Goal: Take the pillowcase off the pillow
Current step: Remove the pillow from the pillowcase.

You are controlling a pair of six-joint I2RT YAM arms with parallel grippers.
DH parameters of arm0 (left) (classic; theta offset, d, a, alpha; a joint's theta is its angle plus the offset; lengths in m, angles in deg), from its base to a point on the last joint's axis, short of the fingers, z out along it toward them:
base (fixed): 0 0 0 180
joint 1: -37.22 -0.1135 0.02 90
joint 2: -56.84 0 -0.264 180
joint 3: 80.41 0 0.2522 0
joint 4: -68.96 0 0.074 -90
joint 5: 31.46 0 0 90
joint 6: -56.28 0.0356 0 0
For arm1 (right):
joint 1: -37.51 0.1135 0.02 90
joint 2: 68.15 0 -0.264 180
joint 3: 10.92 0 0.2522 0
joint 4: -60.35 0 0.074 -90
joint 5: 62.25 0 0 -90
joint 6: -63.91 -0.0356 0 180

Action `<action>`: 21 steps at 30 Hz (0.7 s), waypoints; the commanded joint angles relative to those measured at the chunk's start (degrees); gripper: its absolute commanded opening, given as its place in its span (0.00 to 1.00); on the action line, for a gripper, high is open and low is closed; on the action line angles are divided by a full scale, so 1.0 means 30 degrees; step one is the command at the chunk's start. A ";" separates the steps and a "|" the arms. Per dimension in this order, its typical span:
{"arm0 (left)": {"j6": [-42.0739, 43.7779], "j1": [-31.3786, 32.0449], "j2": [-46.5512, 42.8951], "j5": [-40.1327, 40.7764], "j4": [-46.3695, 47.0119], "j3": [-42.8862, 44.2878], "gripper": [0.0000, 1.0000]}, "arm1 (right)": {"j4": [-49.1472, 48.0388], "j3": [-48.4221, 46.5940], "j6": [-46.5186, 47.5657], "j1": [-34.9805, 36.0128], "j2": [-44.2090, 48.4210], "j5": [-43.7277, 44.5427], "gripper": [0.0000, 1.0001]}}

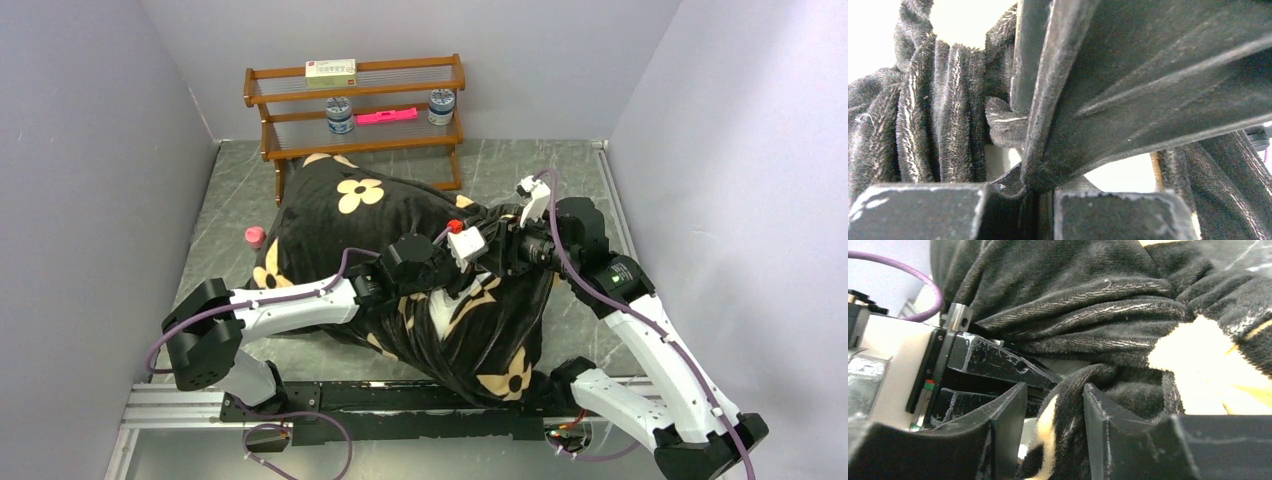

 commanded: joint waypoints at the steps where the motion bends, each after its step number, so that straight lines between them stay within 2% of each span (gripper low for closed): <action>1: 0.0184 -0.0312 0.0236 0.2221 -0.2916 -0.0497 0.05 | 0.1008 -0.0619 0.0068 0.0883 -0.0866 0.2522 0.46; 4: 0.0278 -0.0312 0.0023 0.2276 -0.3153 -0.0570 0.05 | 0.1975 -0.0804 0.0529 0.0886 -0.0934 0.4144 0.35; 9: 0.0210 -0.0298 -0.0430 0.3064 -0.3484 -0.0977 0.05 | 0.3476 -0.1260 0.1318 0.0877 -0.0865 0.7461 0.07; 11: 0.0149 -0.0310 -0.0606 0.3160 -0.3687 -0.1144 0.05 | 0.3808 -0.1349 0.1518 0.0852 -0.0822 0.9021 0.00; 21: -0.0352 -0.0312 -0.2045 0.3566 -0.4485 -0.2768 0.05 | 0.3399 -0.1856 0.1849 0.0863 0.0027 1.5935 0.00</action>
